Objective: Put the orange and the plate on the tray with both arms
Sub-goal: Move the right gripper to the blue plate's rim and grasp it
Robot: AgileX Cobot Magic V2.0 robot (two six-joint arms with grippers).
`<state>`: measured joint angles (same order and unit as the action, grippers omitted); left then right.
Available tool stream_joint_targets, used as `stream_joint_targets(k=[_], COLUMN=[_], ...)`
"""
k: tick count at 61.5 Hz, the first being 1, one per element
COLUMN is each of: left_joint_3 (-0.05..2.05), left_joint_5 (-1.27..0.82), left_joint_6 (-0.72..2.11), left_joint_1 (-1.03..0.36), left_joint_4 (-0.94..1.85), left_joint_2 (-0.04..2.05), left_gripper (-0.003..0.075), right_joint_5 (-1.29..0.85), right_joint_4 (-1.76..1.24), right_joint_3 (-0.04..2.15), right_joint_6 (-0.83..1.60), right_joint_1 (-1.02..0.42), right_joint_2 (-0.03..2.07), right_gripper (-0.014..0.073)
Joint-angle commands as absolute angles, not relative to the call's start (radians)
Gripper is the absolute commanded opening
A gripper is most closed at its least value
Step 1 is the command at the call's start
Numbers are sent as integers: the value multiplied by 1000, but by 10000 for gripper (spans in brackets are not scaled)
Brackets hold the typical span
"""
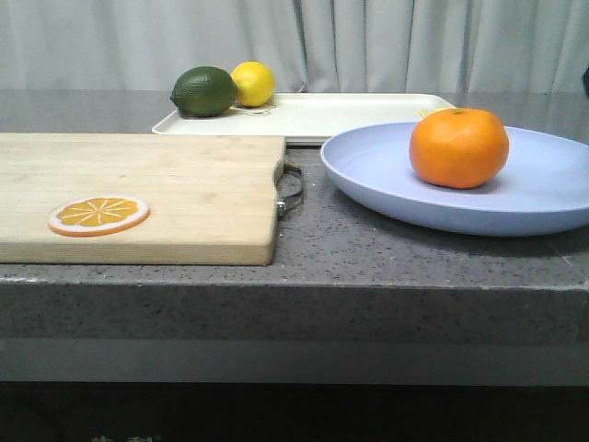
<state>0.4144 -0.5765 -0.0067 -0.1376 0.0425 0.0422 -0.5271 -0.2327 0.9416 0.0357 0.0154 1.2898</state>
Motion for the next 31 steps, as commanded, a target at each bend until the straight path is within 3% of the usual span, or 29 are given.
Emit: stream_joint_targets(k=[1,31], left_joint_3=[437,437], left_joint_5=[-485,-485], left_joint_6=[-14,-14], left_joint_1=[-136,-136], left_joint_4=[53,53], left_joint_2=[55,55], left_gripper=[-18,-18], right_joint_5=[-541,-766], right_joint_4=[-259,-444], right_joint_3=[1042,1203], right_joint_6=[50,228], right_joint_1=[21,93], right_joint_2=[1363,1592], right_gripper=[485,456])
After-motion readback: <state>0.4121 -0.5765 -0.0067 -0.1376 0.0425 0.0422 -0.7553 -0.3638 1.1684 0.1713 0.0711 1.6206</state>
